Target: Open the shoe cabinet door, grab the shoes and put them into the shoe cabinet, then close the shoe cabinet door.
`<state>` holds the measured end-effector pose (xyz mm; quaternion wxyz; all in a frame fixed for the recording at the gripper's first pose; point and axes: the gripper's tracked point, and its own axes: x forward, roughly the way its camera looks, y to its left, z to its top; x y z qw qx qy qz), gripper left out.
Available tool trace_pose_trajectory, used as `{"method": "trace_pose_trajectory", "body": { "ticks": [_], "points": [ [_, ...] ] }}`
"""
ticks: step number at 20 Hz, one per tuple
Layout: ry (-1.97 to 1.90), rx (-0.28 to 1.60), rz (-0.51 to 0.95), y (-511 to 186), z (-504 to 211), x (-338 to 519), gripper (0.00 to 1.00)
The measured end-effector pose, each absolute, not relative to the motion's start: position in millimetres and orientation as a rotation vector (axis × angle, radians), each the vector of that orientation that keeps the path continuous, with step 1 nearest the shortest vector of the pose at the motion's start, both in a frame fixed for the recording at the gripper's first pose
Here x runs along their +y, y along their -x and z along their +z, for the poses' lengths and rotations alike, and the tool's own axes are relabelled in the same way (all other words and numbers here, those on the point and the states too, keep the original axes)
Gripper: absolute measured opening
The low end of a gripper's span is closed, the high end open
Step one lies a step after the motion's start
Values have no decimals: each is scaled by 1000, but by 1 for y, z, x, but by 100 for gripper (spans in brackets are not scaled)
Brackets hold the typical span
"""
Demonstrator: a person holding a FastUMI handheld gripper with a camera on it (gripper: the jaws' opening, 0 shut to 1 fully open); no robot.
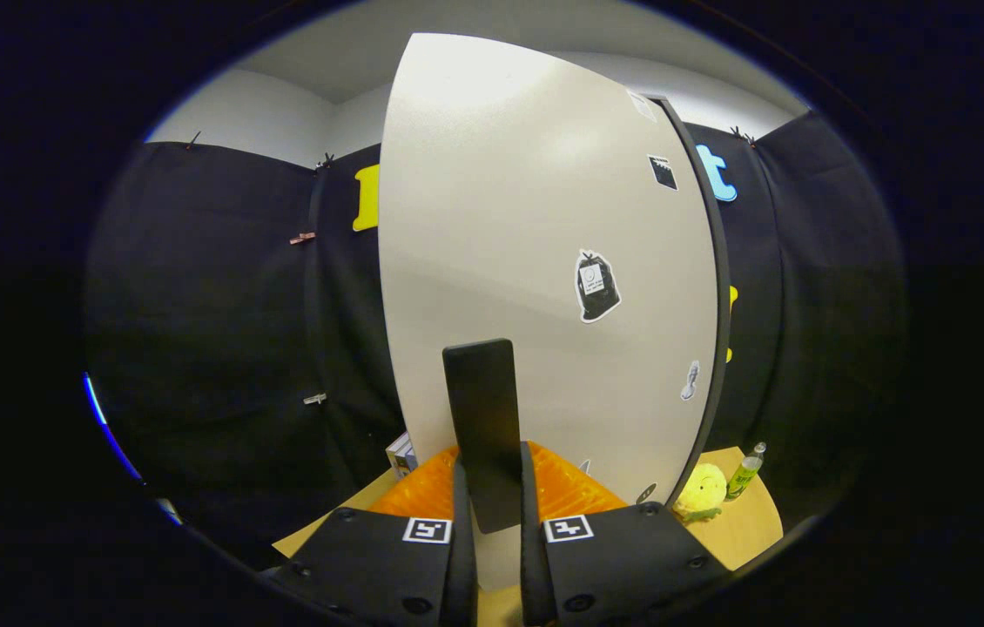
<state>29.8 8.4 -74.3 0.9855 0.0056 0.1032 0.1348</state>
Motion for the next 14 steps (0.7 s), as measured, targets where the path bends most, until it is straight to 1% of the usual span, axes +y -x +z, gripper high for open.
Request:
{"method": "trace_pose_trajectory", "body": {
  "ticks": [6,14],
  "points": [
    [-16,211,251,0,-65,-39,23],
    [-37,208,154,26,-56,-95,22]
  ]
}}
